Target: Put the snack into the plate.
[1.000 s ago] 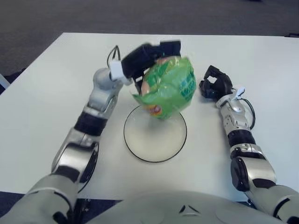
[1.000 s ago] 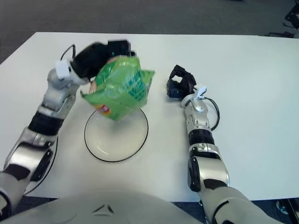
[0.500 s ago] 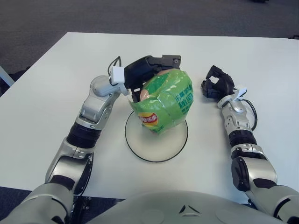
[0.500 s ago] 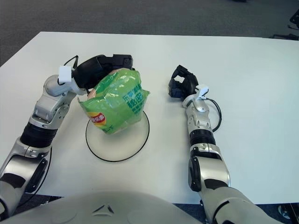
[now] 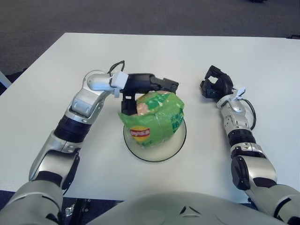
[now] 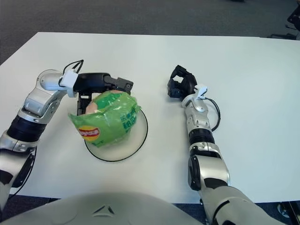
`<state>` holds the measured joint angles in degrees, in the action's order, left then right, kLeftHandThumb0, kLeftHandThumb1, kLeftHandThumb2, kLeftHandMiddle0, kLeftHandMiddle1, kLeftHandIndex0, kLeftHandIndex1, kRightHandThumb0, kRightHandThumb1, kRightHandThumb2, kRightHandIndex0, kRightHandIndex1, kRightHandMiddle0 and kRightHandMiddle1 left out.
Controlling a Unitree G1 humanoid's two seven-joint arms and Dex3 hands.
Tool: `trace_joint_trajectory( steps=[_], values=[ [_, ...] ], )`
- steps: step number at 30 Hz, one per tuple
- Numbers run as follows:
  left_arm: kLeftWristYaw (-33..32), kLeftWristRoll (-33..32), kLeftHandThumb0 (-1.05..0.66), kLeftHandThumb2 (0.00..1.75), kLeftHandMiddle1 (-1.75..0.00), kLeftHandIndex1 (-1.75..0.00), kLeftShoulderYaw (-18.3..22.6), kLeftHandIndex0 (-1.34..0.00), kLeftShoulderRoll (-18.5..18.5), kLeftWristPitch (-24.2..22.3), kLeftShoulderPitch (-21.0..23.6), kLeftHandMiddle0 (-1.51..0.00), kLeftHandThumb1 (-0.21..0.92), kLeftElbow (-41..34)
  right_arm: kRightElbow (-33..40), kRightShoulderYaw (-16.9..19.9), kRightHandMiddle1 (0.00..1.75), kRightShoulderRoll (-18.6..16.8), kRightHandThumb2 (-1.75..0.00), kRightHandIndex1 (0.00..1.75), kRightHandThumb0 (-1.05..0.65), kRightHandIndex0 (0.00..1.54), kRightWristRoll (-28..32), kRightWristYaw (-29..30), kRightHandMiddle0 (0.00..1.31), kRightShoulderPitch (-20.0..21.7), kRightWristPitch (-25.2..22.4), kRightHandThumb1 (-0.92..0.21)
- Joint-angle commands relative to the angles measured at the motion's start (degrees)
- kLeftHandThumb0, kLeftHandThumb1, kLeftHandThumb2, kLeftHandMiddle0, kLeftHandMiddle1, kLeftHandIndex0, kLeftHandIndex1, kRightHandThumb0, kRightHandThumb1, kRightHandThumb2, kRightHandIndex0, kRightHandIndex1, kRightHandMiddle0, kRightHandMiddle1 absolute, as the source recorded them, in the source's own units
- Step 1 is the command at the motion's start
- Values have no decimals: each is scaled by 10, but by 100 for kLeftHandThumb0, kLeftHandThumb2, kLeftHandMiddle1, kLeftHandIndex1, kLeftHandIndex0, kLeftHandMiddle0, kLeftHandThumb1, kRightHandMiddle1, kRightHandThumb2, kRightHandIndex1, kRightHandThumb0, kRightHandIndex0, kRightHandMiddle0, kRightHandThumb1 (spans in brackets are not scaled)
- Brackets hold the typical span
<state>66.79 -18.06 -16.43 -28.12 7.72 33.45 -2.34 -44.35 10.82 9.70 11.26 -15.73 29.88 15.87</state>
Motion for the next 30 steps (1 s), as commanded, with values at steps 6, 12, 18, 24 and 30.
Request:
trace_joint_trajectory(
  steps=[6,12,18,24,30],
  values=[
    [54,57,-50,108,-48,-96,-26,0,-4,81,22,0,19,67,-57,1,175,-4,-150,175,-54,140,7,-39,74,-43,-20,-17],
    [58,76,-61,96,-16,-73,-35,0,-1,117,20,0,29,74,-34,-4,175,3,-143,175,-52,139,3,-46,69,-49,-32,-23],
    [60,124,-61,95,-3,-48,-47,0,-9,217,31,0,28,95,-18,-7,175,2,-142,175,-51,138,-2,-35,68,-55,-42,-24],
    [40,170,-64,91,0,-18,-49,0,-10,357,51,0,34,140,-5,-8,175,2,-143,175,-52,136,-1,-31,69,-59,-54,-23],
    [3,208,-79,74,0,-2,-50,0,-8,455,70,0,49,180,1,-12,175,2,-143,175,-52,137,-5,-26,69,-63,-48,-22]
  ],
)
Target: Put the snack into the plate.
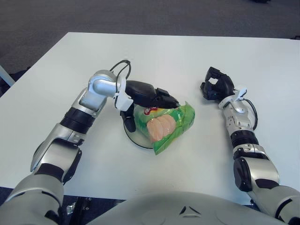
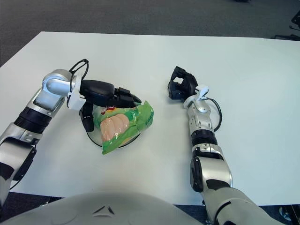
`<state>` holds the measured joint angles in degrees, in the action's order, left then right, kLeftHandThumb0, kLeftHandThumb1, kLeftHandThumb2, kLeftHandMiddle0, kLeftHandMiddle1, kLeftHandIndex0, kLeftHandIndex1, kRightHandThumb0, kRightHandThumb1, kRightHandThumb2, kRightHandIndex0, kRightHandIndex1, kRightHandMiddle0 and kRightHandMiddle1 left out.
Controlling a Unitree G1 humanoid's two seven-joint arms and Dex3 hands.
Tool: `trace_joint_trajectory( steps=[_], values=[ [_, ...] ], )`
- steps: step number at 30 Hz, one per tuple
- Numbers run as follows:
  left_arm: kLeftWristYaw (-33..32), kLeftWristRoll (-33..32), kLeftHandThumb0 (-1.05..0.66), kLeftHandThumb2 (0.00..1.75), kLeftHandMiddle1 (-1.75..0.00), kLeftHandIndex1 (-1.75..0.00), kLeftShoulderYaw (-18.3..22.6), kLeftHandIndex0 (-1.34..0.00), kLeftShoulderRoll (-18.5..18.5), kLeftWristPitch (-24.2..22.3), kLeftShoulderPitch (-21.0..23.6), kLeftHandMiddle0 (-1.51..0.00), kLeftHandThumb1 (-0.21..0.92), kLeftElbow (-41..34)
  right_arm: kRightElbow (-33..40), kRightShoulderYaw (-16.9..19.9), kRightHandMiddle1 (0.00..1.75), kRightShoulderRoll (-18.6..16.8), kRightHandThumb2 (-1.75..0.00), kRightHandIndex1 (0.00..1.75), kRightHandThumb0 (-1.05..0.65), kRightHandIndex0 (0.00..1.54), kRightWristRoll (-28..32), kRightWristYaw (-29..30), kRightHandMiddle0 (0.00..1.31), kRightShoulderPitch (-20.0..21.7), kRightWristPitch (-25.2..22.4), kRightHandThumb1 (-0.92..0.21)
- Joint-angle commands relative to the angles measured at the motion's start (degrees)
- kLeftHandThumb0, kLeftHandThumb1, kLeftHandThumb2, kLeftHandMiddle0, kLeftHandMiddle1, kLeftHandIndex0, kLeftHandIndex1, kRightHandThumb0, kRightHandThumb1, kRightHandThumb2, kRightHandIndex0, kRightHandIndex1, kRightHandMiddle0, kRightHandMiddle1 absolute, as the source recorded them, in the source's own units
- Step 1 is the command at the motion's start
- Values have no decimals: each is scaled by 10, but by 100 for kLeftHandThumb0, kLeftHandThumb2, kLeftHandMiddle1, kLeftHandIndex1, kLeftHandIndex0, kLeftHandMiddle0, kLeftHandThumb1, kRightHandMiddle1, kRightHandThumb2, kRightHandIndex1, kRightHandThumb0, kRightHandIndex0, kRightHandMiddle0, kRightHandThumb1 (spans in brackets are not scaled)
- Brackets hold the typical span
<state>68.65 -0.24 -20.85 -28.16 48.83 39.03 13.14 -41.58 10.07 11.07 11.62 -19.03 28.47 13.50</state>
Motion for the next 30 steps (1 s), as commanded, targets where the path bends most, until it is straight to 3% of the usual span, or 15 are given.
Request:
trace_joint_trajectory(
  steps=[1,5,10,21,30],
  values=[
    [-21,34,-83,69,0,-1,-7,0,-8,54,17,0,52,30,-27,-5,175,-12,-143,175,-52,137,-9,8,69,-49,-24,-22],
    [-49,54,-91,56,0,0,-8,0,-7,95,29,0,62,50,-25,-6,175,-13,-144,175,-52,137,-9,13,70,-49,-29,-22],
    [-95,84,-97,41,0,0,2,0,-4,146,55,0,73,76,-76,3,175,-9,-147,175,-53,136,-6,18,71,-26,-29,-20],
    [-197,109,-95,34,0,0,22,0,6,161,55,0,78,89,-83,-6,175,-10,-153,175,-55,137,-26,25,76,-27,19,-15],
    [-263,131,-93,36,0,0,25,0,12,188,62,0,85,106,-50,-7,175,-15,-152,175,-55,136,-21,34,75,-40,-2,-15]
  ],
)
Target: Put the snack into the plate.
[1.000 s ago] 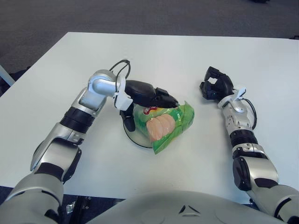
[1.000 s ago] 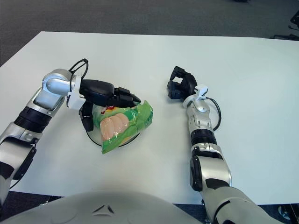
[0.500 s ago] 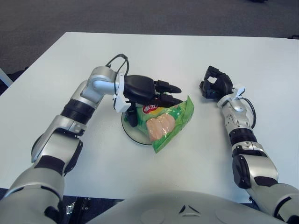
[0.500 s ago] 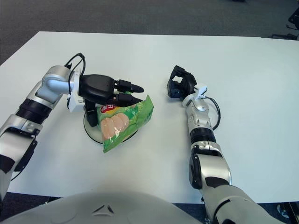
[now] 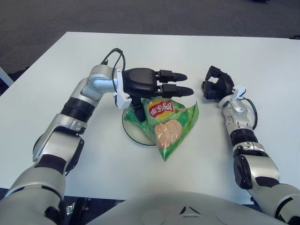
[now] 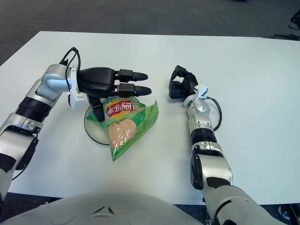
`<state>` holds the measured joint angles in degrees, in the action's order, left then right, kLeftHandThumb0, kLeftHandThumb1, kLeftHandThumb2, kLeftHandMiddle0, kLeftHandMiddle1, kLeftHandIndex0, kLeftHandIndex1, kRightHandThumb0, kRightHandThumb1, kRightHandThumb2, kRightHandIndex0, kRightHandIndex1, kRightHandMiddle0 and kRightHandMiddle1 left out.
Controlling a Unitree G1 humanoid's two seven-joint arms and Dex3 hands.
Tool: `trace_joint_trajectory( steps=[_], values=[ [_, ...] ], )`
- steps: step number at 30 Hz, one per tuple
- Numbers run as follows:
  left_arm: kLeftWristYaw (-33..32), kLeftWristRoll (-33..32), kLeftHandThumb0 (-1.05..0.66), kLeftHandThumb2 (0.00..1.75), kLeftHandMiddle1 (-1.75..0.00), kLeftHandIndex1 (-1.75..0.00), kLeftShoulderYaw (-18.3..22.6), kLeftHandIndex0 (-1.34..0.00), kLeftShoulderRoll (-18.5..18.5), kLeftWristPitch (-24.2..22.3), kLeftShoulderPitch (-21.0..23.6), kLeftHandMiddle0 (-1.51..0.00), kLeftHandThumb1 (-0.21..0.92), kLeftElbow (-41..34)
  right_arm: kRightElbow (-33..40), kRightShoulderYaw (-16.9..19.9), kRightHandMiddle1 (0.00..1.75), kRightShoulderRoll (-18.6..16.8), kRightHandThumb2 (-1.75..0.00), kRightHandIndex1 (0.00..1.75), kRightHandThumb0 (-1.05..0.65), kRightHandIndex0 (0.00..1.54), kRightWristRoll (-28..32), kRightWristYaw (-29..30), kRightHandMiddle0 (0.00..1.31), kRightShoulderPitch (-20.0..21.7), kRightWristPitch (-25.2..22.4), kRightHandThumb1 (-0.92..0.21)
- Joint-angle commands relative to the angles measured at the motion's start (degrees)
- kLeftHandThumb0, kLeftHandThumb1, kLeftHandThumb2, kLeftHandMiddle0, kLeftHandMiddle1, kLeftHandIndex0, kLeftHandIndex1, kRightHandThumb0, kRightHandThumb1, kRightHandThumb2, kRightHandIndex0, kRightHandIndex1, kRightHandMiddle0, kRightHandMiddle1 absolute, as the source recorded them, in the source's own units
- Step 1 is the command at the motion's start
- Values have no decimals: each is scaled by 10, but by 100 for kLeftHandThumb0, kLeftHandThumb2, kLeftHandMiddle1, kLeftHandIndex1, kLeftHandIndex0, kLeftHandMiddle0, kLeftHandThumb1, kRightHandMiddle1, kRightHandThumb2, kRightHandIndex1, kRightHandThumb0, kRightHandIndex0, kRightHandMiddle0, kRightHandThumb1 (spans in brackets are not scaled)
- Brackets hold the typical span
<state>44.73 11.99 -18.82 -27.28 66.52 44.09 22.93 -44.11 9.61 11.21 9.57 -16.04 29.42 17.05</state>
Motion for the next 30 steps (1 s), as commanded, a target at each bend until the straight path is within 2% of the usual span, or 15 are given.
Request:
trace_joint_trajectory(
  steps=[1,13,17,30],
  values=[
    [-29,11,-92,36,0,0,4,0,4,14,12,0,85,11,-23,-2,175,-16,-151,175,-55,136,1,4,75,-50,-41,-16],
    [-60,35,-89,35,0,0,-10,0,8,31,32,0,80,37,10,0,175,-20,-148,175,-53,131,11,4,72,-58,-86,-18],
    [-72,50,-88,40,0,0,-11,0,11,36,44,0,76,50,18,0,175,-22,-148,175,-53,131,11,6,72,-60,-96,-19],
    [-141,139,-87,44,0,0,4,0,5,79,78,0,74,95,24,-1,175,-23,-147,175,-53,130,14,-1,72,-68,-96,-19]
  ],
)
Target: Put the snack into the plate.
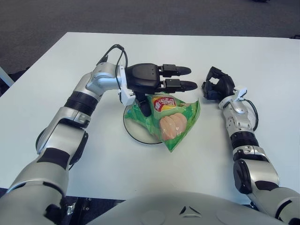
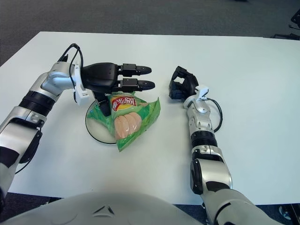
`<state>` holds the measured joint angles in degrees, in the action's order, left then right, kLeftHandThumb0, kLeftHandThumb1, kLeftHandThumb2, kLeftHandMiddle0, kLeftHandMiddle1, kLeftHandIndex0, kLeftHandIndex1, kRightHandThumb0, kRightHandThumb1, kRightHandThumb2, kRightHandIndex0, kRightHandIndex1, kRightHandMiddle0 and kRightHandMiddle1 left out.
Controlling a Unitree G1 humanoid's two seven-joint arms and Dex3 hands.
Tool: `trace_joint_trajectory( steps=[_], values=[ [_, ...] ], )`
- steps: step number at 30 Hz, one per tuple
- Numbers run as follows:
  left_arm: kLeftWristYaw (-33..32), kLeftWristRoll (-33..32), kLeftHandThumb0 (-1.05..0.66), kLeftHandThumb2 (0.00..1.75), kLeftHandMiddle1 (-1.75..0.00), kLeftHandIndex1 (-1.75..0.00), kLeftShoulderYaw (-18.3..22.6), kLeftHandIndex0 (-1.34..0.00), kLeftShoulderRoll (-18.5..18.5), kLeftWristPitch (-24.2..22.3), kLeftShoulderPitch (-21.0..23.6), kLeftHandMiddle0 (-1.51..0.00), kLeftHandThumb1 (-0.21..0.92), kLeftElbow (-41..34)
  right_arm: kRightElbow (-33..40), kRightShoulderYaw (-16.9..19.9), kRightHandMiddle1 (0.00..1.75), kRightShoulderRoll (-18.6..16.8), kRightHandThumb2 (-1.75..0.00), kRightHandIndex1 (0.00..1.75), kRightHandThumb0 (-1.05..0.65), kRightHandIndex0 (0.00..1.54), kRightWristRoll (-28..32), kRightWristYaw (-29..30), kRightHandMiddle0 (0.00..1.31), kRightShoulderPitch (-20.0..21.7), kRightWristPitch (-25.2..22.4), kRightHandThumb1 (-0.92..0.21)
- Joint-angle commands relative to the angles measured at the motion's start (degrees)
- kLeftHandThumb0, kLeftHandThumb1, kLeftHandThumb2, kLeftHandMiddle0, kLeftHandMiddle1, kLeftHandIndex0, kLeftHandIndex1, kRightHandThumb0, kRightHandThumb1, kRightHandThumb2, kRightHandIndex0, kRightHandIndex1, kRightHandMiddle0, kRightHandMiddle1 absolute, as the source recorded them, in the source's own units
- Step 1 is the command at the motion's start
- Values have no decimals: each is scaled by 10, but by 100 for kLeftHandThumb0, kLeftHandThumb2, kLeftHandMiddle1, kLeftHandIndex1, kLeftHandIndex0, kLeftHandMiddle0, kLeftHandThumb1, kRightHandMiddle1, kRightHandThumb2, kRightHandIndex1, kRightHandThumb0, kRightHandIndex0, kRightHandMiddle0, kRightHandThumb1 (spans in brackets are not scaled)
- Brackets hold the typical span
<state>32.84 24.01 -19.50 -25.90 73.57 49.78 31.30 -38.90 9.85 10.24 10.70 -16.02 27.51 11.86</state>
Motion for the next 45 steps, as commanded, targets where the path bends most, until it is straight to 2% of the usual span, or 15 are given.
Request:
trace_joint_trajectory(
  steps=[1,6,10,15,20,25,32,34,36,45],
  values=[
    [-25,19,-87,44,0,0,11,0,-13,10,25,0,74,16,-27,-3,175,-13,-147,175,-53,130,2,-2,71,-50,-45,-19],
    [-13,-24,-88,43,0,0,-3,0,-50,10,48,0,72,33,-17,-4,175,-13,-146,175,-53,132,2,-3,71,-55,-48,-20],
    [33,-70,-86,44,0,0,-31,0,-73,-25,62,0,67,35,-10,-7,175,-12,-145,175,-53,133,0,-8,71,-58,-43,-21],
    [92,-123,-85,47,0,0,-38,0,-117,-83,64,0,63,4,-10,-8,175,-9,-145,175,-52,134,-1,-17,70,-58,-42,-21],
    [149,-128,-73,72,0,0,-30,0,-166,-146,66,0,46,-54,-13,-7,175,-6,-145,175,-52,135,-1,-24,70,-57,-40,-21],
    [162,-110,-72,81,0,0,-17,0,-192,-147,80,0,41,-49,-16,-7,175,-5,-144,175,-52,136,-4,-23,70,-55,-39,-21],
    [152,-111,-88,69,0,0,18,0,-218,-181,62,0,52,-89,-18,-9,175,-3,-145,175,-52,136,-7,-23,70,-53,-41,-21],
    [234,-202,-89,69,0,0,21,0,-225,-273,77,0,52,-85,-18,-10,175,-4,-144,175,-52,135,-8,-20,70,-53,-45,-21],
    [274,-245,-90,69,0,0,26,0,-230,-320,79,0,53,-79,-18,-11,175,-4,-144,175,-52,135,-9,-19,70,-53,-47,-22],
    [313,-261,-92,69,0,0,48,0,-222,-353,72,0,55,-95,-18,-12,175,-4,-143,175,-52,134,-10,-17,69,-53,-49,-23]
  ],
)
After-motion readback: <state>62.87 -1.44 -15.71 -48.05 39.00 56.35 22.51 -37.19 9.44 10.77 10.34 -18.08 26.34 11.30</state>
